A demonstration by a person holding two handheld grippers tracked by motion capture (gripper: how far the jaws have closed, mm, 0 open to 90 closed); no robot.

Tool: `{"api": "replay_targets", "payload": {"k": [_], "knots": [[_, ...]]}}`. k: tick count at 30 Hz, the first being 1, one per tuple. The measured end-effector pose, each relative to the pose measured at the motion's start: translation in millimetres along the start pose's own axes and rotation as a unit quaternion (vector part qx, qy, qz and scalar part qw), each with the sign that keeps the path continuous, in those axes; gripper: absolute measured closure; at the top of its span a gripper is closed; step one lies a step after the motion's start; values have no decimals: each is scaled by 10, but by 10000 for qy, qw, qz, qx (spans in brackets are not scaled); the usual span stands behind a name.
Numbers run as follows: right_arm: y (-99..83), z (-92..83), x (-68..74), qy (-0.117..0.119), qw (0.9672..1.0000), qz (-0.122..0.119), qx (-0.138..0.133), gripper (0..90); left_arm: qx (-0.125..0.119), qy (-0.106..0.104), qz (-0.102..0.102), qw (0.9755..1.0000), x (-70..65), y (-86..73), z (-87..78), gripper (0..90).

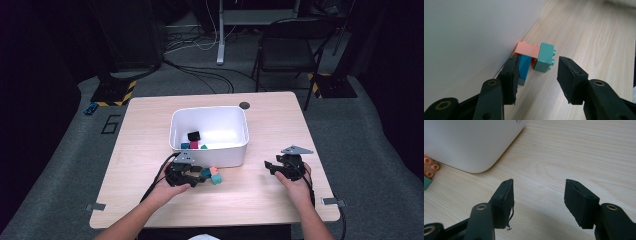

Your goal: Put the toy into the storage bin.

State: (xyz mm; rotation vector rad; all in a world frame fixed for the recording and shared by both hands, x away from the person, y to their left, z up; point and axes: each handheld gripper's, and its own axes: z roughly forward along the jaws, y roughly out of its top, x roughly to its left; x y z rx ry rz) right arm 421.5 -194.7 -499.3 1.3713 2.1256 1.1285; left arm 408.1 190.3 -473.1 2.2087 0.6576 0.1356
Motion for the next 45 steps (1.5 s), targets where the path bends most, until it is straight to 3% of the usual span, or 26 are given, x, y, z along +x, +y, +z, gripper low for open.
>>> {"api": "replay_targets", "payload": {"k": [12,28,38,45], "knots": [[0,1,2,6,10000,1,3,405,52,-148,131,9998,-113,28,194,526],[-5,11,14,5,10000,-1,34,405,290,-91,260,9992,-140,-9,384,522],[-5,8,6,15,10000,6,41,405,295,119,306,9990,-189,-8,458,557],[-4,7,8,16,10000,37,26,405,325,189,404,9985,-206,-6,462,643]]}}
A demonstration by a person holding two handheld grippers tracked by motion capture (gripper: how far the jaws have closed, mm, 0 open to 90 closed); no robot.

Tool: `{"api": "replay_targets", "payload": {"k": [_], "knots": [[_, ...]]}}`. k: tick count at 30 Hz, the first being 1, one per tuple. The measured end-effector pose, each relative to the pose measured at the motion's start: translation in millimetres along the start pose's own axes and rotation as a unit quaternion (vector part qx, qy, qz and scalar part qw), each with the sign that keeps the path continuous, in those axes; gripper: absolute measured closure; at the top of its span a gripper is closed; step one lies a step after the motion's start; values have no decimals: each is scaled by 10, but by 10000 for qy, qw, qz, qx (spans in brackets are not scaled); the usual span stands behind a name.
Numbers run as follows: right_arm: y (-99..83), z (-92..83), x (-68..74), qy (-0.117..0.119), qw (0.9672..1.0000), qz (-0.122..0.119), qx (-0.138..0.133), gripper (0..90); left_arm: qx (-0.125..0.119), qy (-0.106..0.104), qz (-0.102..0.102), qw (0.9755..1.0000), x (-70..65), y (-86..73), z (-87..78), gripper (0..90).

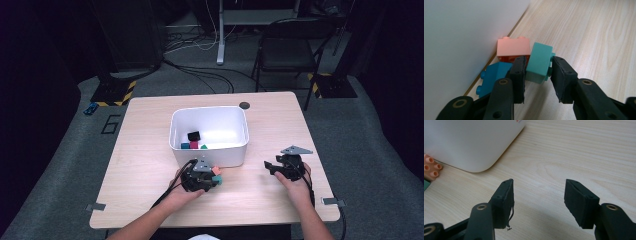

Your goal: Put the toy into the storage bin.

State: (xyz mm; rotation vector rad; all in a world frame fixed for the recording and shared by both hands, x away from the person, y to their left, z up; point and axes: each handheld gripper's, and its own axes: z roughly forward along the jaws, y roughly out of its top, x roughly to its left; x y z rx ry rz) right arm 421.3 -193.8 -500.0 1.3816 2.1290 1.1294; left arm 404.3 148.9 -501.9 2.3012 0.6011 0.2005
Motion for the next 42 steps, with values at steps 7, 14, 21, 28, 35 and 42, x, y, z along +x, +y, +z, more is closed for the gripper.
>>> {"api": "replay_targets", "payload": {"k": [7,14,21,28,35,42], "knots": [[-2,2,-4,-5,10000,-26,13,405,47,-88,125,9999,-18,-5,-12,671],[-3,4,-3,-6,10000,-13,18,405,21,-184,114,9998,-29,-14,-18,672],[-4,10,0,4,10000,-19,20,405,-20,-243,108,9996,-47,-10,-45,672],[-5,12,-2,15,10000,-18,12,405,-25,-370,99,9993,-25,-1,-101,672],[-6,12,-4,10,10000,-14,9,405,-144,-384,24,9992,-5,20,-205,672],[-5,6,-9,-4,10000,-20,14,405,-304,-444,-95,9985,27,49,-352,672]]}}
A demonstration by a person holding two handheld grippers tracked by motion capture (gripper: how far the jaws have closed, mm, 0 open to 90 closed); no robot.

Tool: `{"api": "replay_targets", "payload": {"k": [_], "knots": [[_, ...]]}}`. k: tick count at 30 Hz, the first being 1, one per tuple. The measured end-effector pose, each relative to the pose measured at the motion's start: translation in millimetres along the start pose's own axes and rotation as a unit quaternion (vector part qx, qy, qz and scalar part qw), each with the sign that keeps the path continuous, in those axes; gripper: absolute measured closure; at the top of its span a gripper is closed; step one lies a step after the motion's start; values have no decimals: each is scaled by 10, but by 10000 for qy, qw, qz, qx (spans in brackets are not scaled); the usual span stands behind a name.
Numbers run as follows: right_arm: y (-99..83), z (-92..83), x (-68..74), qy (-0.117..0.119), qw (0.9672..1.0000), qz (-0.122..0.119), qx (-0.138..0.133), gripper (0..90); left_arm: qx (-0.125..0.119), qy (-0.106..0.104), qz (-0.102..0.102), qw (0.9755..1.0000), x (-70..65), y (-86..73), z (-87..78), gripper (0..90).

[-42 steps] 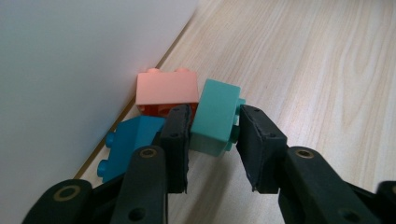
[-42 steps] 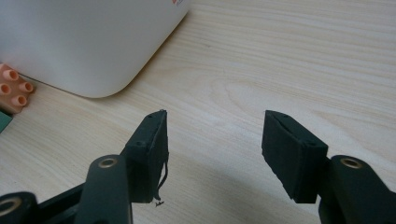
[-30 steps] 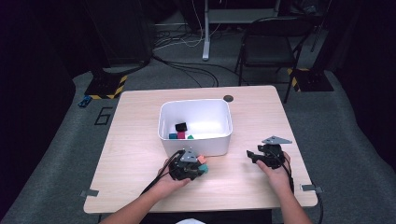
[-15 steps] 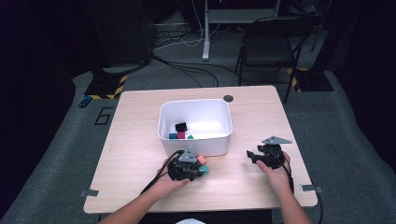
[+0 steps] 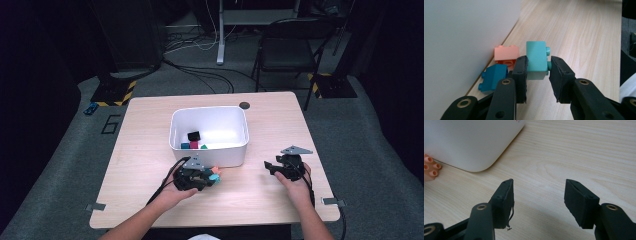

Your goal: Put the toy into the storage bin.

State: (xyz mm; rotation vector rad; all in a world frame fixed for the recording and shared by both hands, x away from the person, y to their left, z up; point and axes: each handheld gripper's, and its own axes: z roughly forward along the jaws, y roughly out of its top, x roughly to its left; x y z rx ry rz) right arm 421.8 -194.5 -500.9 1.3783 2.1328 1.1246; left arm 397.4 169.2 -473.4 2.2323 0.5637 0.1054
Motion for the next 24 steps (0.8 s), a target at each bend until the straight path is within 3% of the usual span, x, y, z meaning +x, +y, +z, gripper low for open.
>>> {"api": "replay_targets", "payload": {"k": [11,24], "knots": [[2,-4,3,-1,10000,-1,1,405,-36,87,50,9999,2,70,-241,672],[3,-5,4,-4,10000,25,-6,405,-45,37,194,9998,-45,283,-498,672]]}}
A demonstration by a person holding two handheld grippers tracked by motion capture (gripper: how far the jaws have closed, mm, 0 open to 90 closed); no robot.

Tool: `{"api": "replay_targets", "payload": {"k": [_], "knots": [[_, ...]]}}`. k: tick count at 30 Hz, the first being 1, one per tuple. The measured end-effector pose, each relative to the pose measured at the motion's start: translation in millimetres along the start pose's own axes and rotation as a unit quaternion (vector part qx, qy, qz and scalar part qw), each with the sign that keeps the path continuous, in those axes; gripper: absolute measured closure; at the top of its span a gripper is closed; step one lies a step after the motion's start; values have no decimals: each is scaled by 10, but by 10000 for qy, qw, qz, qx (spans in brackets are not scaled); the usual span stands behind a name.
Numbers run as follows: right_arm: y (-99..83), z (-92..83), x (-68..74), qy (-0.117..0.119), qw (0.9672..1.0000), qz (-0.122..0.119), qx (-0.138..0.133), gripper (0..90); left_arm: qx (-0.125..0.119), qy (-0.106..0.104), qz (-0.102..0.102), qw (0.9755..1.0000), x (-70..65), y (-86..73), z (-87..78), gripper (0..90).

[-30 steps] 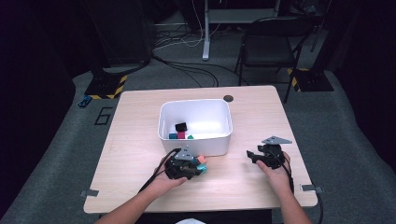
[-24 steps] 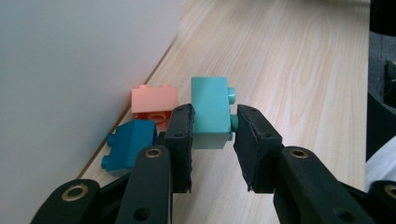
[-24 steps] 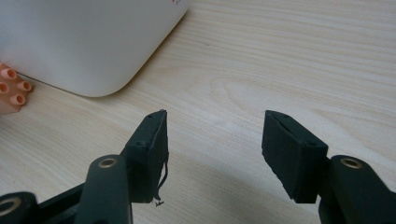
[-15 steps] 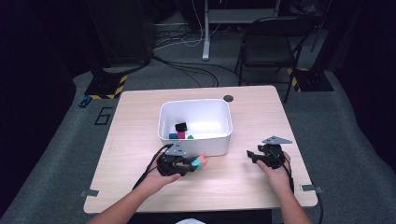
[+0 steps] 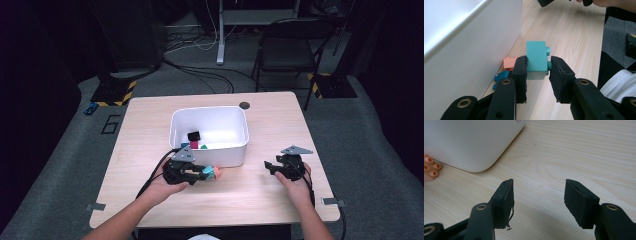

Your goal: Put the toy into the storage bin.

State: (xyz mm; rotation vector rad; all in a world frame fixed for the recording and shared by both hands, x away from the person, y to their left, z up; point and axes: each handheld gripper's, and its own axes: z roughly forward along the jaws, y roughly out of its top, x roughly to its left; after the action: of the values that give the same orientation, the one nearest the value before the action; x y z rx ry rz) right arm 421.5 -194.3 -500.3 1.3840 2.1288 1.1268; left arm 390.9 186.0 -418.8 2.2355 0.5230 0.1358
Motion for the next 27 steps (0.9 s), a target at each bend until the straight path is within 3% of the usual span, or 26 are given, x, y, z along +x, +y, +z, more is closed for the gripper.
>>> {"api": "replay_targets", "payload": {"k": [7,27], "knots": [[0,0,1,4,10000,-33,5,405,-31,28,71,10000,-8,105,-150,672],[1,14,15,14,10000,-26,28,405,-119,-6,-45,9999,88,369,-436,672]]}}
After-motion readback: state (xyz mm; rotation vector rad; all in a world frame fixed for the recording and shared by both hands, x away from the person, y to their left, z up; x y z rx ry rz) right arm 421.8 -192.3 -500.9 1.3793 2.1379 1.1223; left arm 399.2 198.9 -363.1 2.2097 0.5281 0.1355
